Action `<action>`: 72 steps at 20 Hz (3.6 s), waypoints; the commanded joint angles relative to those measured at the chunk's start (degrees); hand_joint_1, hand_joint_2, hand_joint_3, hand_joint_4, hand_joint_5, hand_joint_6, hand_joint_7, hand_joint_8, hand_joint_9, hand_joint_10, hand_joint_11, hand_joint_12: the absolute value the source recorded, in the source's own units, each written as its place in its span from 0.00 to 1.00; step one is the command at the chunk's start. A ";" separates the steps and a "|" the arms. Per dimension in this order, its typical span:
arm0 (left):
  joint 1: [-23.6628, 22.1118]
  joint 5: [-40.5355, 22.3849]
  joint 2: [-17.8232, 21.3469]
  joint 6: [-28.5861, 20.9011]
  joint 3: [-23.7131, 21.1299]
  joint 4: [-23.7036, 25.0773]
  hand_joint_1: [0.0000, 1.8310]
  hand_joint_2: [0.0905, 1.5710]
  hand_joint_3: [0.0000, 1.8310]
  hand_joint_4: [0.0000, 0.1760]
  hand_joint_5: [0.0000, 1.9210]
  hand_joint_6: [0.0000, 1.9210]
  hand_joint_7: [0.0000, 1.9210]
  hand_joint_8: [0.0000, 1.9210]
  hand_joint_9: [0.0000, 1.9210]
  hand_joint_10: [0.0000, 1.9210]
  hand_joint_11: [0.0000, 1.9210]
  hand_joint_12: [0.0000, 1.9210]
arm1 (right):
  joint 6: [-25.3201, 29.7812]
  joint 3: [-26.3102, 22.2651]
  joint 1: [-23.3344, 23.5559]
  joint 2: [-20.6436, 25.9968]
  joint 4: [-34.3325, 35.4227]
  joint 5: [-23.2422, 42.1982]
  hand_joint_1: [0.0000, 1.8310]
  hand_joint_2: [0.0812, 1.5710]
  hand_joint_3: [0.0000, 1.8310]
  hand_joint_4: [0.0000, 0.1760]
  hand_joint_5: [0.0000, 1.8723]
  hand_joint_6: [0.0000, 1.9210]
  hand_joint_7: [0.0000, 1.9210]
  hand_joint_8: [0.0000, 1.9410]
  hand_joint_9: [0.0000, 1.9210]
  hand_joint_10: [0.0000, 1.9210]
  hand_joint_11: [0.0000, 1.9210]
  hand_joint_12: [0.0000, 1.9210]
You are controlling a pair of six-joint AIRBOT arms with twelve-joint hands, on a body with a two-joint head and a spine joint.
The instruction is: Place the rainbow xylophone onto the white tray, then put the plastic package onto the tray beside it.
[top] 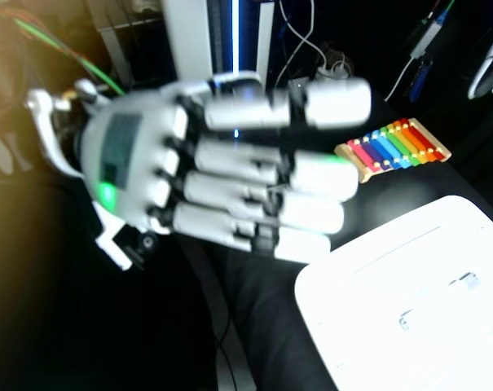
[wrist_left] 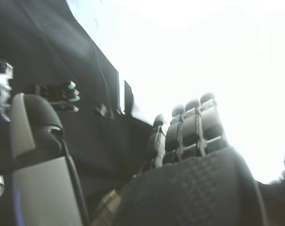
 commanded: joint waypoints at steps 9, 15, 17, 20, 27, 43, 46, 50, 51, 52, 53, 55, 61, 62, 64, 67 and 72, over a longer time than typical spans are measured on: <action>-1.59 1.12 -0.65 -6.55 1.46 5.49 0.34 0.48 0.00 0.51 0.04 0.00 0.12 0.00 0.17 0.00 0.18 0.07 | 3.62 2.24 0.77 -2.04 2.17 4.66 0.32 0.53 0.00 0.00 0.14 0.00 0.13 0.00 0.09 0.00 0.00 0.15; -0.99 6.92 1.06 -12.76 0.52 15.55 0.34 0.42 0.00 0.41 0.01 0.00 0.08 0.00 0.12 0.00 0.17 0.01 | 3.67 2.24 0.77 -2.07 1.94 4.65 0.32 0.51 0.00 0.00 0.13 0.00 0.09 0.00 0.04 0.00 0.00 0.01; -1.00 8.22 1.24 -14.83 0.44 18.45 0.35 0.40 0.00 0.44 0.01 0.00 0.07 0.00 0.11 0.00 0.16 0.00 | 3.67 2.29 0.77 -2.26 1.93 4.65 0.32 0.51 0.00 0.00 0.13 0.00 0.09 0.00 0.03 0.00 0.00 0.00; -0.99 10.39 1.70 -16.06 -0.06 21.06 0.36 0.38 0.00 0.60 0.00 0.00 0.02 0.00 0.07 0.00 0.11 0.00 | 3.67 2.30 0.76 -2.47 1.91 4.65 0.33 0.49 0.00 0.06 0.13 0.00 0.07 0.00 0.01 0.00 0.00 0.00; -3.61 17.66 0.21 -22.36 0.26 32.09 0.33 0.35 0.00 0.23 0.00 0.00 0.01 0.00 0.04 0.00 0.10 0.00 | 3.67 2.66 0.77 -3.52 1.41 4.65 0.38 0.45 0.00 0.15 0.13 0.00 0.07 0.00 0.01 0.00 0.00 0.00; -8.43 26.42 -6.98 -29.69 2.63 46.02 0.30 0.35 0.00 0.27 0.00 0.00 0.00 0.00 0.00 0.00 0.07 0.01 | 3.67 2.16 0.78 -3.51 0.55 4.69 0.39 0.47 0.00 0.11 0.10 0.00 0.07 0.00 0.03 0.01 0.00 0.00; -8.43 27.37 -7.88 -29.69 3.15 46.42 0.29 0.35 0.00 0.29 0.00 0.00 0.00 0.00 0.00 0.00 0.07 0.00 | 3.67 2.14 0.78 -3.51 0.42 4.70 0.39 0.47 0.00 0.05 0.09 0.00 0.06 0.00 0.03 0.01 0.00 0.00; -8.43 28.66 -8.92 -29.69 3.53 47.32 0.30 0.34 0.00 0.29 0.00 0.00 0.00 0.00 0.00 0.00 0.06 0.00 | 3.67 1.99 0.78 -3.51 0.07 4.71 0.39 0.48 0.00 0.12 0.09 0.00 0.06 0.00 0.03 0.01 0.00 0.00; -8.43 29.00 -9.16 -29.69 3.59 47.57 0.31 0.34 0.00 0.32 0.00 0.00 0.00 0.00 0.01 0.00 0.08 0.01 | 3.67 1.96 0.78 -3.51 -0.04 4.72 0.38 0.49 0.00 0.12 0.09 0.00 0.07 0.00 0.04 0.01 0.00 0.00; -8.43 29.23 -9.35 -29.69 3.66 47.74 0.33 0.34 0.00 0.24 0.00 0.00 0.00 0.00 0.02 0.01 0.09 0.01 | 3.67 1.95 0.78 -3.51 -0.11 4.73 0.37 0.49 0.00 0.15 0.09 0.00 0.07 0.00 0.04 0.01 0.00 0.00; -8.43 29.57 -9.57 -29.69 3.73 47.95 0.33 0.35 0.00 0.21 0.00 0.00 0.00 0.00 0.02 0.01 0.09 0.01 | 3.67 1.93 0.78 -3.51 -0.18 4.73 0.37 0.49 0.00 0.17 0.09 0.00 0.06 0.00 0.04 0.01 0.00 0.00; -8.43 30.38 -10.07 -29.69 3.91 48.45 0.34 0.34 0.00 0.17 0.00 0.00 0.00 0.00 0.02 0.01 0.08 0.01 | 3.66 1.86 0.78 -3.51 -0.29 4.79 0.37 0.49 0.01 0.15 0.09 0.00 0.07 0.00 0.03 0.00 0.00 0.00; -8.44 32.16 -11.58 -29.69 4.52 49.39 0.41 0.34 0.00 0.00 0.00 0.00 0.03 0.01 0.05 0.01 0.09 0.02 | 3.66 1.61 0.78 -3.51 -0.52 5.02 0.36 0.49 0.00 0.14 0.09 0.00 0.07 0.00 0.03 0.00 0.00 0.00; -8.44 32.26 -11.68 -29.69 4.55 49.49 0.42 0.34 0.00 0.00 0.00 0.00 0.04 0.01 0.06 0.01 0.09 0.02 | 3.66 1.59 0.78 -3.51 -0.52 5.05 0.36 0.50 0.01 0.13 0.08 0.00 0.07 0.00 0.03 0.00 0.00 0.00; -8.44 32.39 -11.89 -29.69 4.56 49.67 0.51 0.39 0.01 0.00 0.02 0.00 0.07 0.01 0.08 0.01 0.11 0.03 | 3.66 1.59 0.78 -3.51 -0.59 5.13 0.36 0.51 0.01 0.10 0.09 0.00 0.08 0.01 0.04 0.01 0.00 0.00; -8.44 32.51 -12.01 -29.69 4.58 49.72 0.61 0.49 0.01 0.05 0.06 0.00 0.10 0.00 0.11 0.01 0.12 0.04 | 3.66 1.54 0.78 -3.51 -0.60 5.24 0.38 0.52 0.01 0.05 0.09 0.00 0.08 0.01 0.04 0.00 0.00 0.00; -8.44 32.45 -12.12 -29.70 4.57 49.72 0.67 0.63 0.00 0.00 0.18 0.00 0.23 0.00 0.26 0.01 0.20 0.12 | 3.66 1.54 0.78 -3.51 -0.60 5.25 0.38 0.51 0.00 0.06 0.10 0.00 0.08 0.00 0.04 0.00 0.00 0.00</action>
